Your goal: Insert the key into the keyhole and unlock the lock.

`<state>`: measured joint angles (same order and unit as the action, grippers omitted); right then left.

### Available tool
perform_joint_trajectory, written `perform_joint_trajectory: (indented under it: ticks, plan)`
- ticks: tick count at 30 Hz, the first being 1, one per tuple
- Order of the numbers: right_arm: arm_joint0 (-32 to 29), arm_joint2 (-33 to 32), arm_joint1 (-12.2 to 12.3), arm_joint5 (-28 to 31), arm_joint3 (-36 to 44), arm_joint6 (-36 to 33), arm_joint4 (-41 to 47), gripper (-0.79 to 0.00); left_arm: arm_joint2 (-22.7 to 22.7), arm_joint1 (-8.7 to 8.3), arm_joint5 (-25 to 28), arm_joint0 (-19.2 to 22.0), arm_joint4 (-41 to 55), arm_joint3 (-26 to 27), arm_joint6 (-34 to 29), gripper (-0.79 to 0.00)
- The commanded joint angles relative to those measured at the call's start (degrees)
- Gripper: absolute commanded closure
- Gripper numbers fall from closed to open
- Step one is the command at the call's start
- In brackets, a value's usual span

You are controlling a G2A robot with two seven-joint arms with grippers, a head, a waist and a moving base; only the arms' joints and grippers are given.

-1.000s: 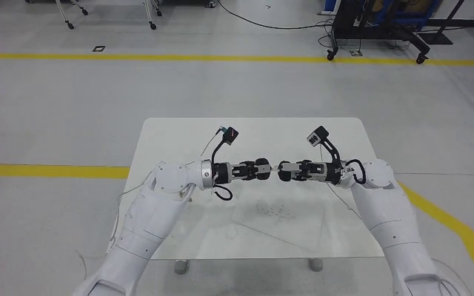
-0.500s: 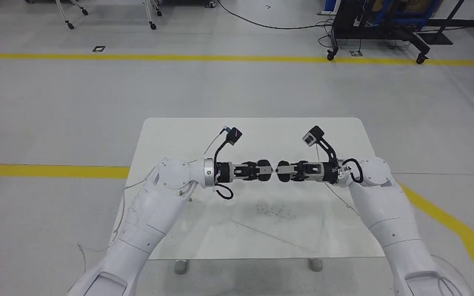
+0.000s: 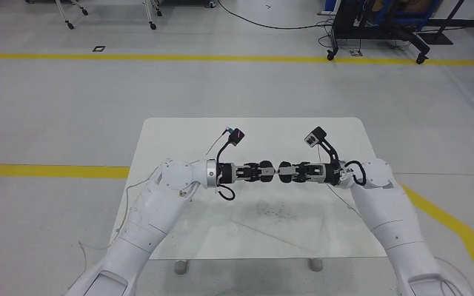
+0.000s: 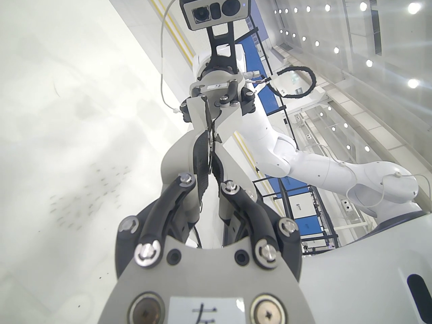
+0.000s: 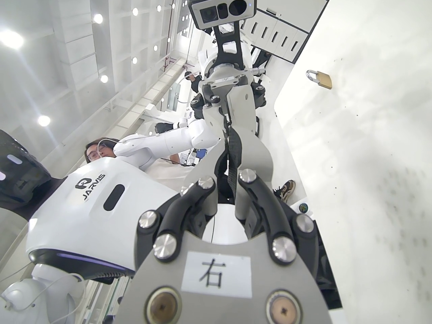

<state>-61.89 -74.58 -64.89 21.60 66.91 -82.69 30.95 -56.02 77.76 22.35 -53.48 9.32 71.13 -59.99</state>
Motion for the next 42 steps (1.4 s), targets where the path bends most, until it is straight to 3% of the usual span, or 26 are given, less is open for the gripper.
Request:
perform_joint_trajectory:
  ticks: [1, 9, 21, 26, 30, 34, 38, 42]
  plan:
    - [-0.42, -0.06, 0.13, 0.46, 0.06, 0.46, 0.18, 0.0, -0.18, -0.08, 0.01, -0.29, 0.58, 0.35, 0.4, -0.785]
    - [-2.65, -2.26, 0.77, 3.34, -0.19, 3.37, 2.5, 0.0, -0.3, -0.13, -0.07, -0.4, 0.68, 0.48, 0.56, -0.785]
    - [-9.42, -9.62, 1.3, 10.37, 1.0, 14.42, 11.78, 0.0, -0.3, -0.13, -0.07, -0.4, 0.68, 0.48, 0.56, -0.785]
    - [-9.42, -9.62, 1.3, 10.37, 1.0, 14.42, 11.78, 0.0, 1.18, 0.25, -0.94, -1.06, -0.7, 2.29, 5.28, -0.785]
    - [-9.42, -9.62, 1.3, 10.37, 1.0, 14.42, 11.78, 0.0, -3.29, -1.05, 0.28, -1.74, -7.52, 7.38, 9.46, -0.785]
    - [-9.42, -9.62, 1.3, 10.37, 1.0, 14.42, 11.78, 0.0, -12.71, -4.18, -4.12, -8.73, -22.33, 19.67, 9.21, -0.785]
    - [-9.42, -9.62, 1.3, 10.37, 1.0, 14.42, 11.78, 0.0, -24.38, -6.78, -10.49, -21.15, -31.87, 34.27, 8.5, -0.785]
    - [-9.42, -9.62, 1.3, 10.37, 1.0, 14.42, 11.78, 0.0, -33.22, -8.05, -15.8, -32.93, -39.92, 42.63, 11.26, -0.785]
